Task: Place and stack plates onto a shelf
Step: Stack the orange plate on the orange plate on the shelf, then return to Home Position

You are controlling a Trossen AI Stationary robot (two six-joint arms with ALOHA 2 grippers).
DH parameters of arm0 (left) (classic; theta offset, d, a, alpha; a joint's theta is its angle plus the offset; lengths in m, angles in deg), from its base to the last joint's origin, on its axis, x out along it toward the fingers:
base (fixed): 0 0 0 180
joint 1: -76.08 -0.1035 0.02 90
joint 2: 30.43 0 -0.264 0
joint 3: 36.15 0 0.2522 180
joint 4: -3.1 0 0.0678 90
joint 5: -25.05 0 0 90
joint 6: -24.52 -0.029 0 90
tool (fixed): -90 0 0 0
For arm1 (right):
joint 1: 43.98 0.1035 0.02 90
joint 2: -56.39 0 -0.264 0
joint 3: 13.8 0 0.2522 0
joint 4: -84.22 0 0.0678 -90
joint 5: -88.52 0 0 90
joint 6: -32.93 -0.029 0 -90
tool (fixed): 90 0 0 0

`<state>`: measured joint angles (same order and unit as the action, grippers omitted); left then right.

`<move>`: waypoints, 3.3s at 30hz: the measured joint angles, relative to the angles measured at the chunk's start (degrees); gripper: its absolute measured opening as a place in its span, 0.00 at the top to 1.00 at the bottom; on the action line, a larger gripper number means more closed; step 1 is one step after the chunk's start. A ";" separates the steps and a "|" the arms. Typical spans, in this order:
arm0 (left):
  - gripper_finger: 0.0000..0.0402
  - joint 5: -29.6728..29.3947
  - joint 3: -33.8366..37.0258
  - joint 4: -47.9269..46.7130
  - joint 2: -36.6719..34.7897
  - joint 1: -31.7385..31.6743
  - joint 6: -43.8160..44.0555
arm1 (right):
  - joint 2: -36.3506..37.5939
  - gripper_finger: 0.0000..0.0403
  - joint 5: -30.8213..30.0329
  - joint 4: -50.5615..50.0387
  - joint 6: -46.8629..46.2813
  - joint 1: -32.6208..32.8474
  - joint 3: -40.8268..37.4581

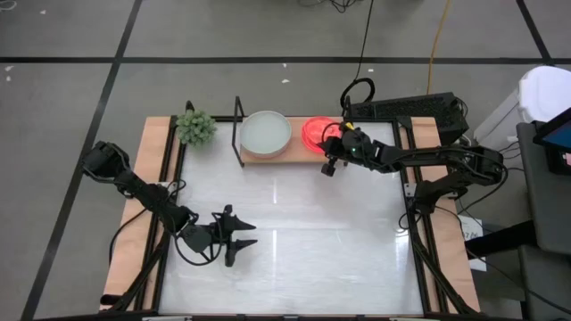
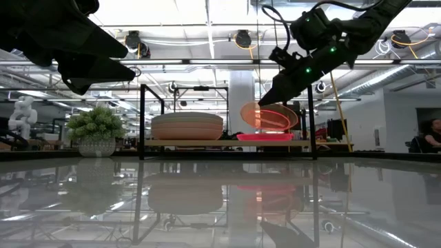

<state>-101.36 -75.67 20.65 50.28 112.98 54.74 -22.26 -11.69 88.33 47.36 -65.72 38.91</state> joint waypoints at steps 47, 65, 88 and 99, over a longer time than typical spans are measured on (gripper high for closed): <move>0.46 1.08 0.00 4.57 -0.04 -0.02 -5.60 | 15.36 0.82 -2.01 -4.74 -7.53 15.71 -0.65; 0.99 4.89 0.00 6.64 -5.74 -3.91 -20.45 | 19.69 1.00 -6.57 -7.91 -12.40 38.56 -2.25; 0.99 8.29 16.11 0.29 -31.56 -9.02 -29.65 | 35.89 1.00 1.42 10.65 -5.72 41.29 -28.83; 0.99 20.13 22.12 0.41 -41.07 -15.67 -34.27 | 39.65 1.00 1.46 12.47 -4.96 39.10 -34.82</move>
<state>-81.24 -53.55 21.06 9.21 97.32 20.47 17.39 -10.23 100.80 42.39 -26.62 4.09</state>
